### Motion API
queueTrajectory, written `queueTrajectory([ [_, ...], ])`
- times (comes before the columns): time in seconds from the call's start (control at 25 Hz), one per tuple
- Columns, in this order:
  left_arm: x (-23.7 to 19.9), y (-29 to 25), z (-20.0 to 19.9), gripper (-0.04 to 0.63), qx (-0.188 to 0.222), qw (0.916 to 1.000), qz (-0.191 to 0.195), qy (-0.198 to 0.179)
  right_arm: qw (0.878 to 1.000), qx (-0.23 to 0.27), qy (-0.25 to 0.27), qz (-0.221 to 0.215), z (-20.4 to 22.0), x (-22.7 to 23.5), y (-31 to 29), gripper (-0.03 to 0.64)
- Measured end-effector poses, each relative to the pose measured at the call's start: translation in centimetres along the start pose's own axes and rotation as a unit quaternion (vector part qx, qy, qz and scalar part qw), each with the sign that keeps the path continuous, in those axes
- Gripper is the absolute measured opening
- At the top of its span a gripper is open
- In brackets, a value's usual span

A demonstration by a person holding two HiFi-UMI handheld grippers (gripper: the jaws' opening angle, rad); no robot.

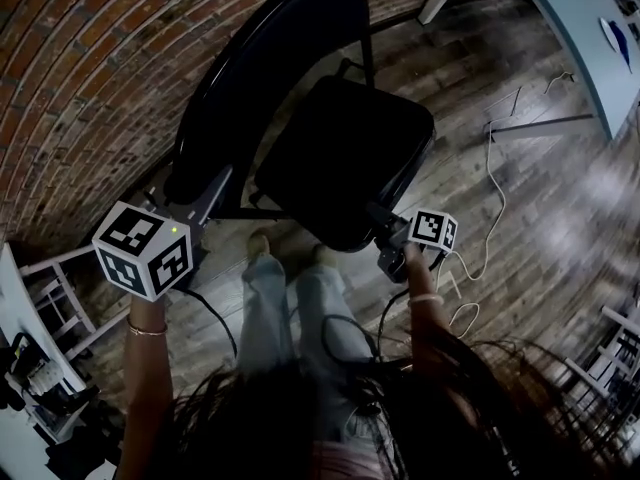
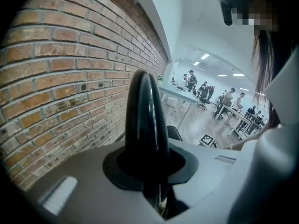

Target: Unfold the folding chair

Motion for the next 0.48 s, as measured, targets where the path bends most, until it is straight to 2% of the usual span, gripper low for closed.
queueTrajectory([
  [0.48, 2.6, -0.8, 1.3, 0.072, 0.004, 1.0000, 0.002, 0.002, 1.000, -0.006, -0.008, 0.004, 0.1, 3.7, 1.4, 0.207],
])
Point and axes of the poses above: the fingertips, and each gripper's own axes: y backward along the fingers, x to its right, z out of its underside, the point moved 8 cm from there along y, backward along the fingers, and after that the axes turned 7 degrees about x, right-handed, at the moved point
